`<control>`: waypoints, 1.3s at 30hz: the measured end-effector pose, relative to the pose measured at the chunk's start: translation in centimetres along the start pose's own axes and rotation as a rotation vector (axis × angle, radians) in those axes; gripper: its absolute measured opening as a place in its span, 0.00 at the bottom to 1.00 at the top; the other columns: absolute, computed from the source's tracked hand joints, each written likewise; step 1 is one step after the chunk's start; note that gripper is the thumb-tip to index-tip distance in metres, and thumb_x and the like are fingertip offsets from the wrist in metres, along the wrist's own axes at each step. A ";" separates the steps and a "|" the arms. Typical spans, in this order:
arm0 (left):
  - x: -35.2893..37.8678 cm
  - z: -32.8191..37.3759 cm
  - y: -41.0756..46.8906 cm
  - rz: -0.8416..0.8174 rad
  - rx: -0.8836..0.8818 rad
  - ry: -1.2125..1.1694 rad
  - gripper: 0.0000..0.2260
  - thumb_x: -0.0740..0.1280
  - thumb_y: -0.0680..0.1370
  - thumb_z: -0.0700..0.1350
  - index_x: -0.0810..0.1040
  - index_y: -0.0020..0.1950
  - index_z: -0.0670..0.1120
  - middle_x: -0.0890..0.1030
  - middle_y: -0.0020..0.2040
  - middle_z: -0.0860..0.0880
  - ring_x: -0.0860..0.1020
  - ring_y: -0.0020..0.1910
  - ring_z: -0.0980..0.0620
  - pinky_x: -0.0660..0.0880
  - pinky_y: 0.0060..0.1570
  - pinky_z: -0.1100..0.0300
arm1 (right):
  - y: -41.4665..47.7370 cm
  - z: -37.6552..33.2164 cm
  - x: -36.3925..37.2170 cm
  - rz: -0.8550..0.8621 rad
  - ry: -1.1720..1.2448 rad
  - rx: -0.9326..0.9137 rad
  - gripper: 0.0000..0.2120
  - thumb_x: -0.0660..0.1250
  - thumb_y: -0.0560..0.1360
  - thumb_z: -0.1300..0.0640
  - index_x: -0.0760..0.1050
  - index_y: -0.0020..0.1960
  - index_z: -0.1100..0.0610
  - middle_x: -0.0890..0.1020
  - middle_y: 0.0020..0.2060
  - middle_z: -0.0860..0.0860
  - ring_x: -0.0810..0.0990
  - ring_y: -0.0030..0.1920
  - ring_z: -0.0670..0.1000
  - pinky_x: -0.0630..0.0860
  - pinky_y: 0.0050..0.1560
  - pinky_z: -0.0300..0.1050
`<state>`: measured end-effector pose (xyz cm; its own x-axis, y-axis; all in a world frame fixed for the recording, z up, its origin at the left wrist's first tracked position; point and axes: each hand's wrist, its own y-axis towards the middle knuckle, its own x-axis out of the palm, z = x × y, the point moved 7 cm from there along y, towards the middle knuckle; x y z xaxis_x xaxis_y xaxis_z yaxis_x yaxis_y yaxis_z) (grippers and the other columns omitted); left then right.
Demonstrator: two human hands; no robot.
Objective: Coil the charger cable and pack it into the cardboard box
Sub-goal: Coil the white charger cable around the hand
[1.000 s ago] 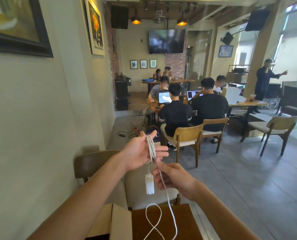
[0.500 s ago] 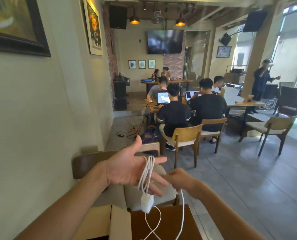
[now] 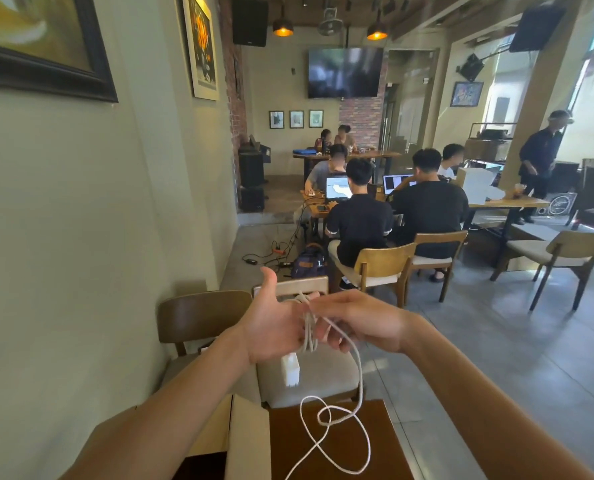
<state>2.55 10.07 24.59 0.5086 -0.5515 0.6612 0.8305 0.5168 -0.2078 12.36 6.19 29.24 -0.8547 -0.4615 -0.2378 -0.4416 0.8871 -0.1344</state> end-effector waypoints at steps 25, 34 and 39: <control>2.2 -2.1 -3.1 -0.386 -0.295 0.280 0.55 0.52 0.65 0.82 0.60 0.82 0.47 0.64 0.76 0.28 0.64 0.74 0.28 0.52 0.76 0.33 | 1.8 9.3 -3.5 0.518 0.151 0.201 0.16 0.63 0.83 0.45 0.77 0.43 0.55 0.70 0.30 0.50 0.66 0.26 0.45 0.63 0.28 0.39; -2.6 -0.1 0.6 0.062 -0.052 0.199 0.56 0.47 0.64 0.83 0.66 0.79 0.45 0.73 0.72 0.32 0.74 0.68 0.30 0.66 0.70 0.35 | 1.9 1.2 -0.8 0.204 -0.017 -0.104 0.15 0.64 0.83 0.46 0.85 0.42 0.46 0.79 0.31 0.46 0.76 0.31 0.45 0.73 0.31 0.35; -1.7 2.2 2.0 0.078 0.041 0.105 0.56 0.44 0.67 0.83 0.62 0.80 0.43 0.79 0.66 0.36 0.79 0.62 0.38 0.73 0.63 0.41 | 1.9 2.7 1.0 0.141 -0.031 -0.160 0.15 0.58 0.86 0.47 0.79 0.48 0.53 0.81 0.35 0.49 0.80 0.34 0.48 0.79 0.39 0.42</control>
<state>2.81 13.52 24.63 0.5938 -0.5730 0.5648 0.7787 0.5858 -0.2244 11.38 7.37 26.13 -0.9035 -0.3306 -0.2728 -0.3581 0.9320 0.0565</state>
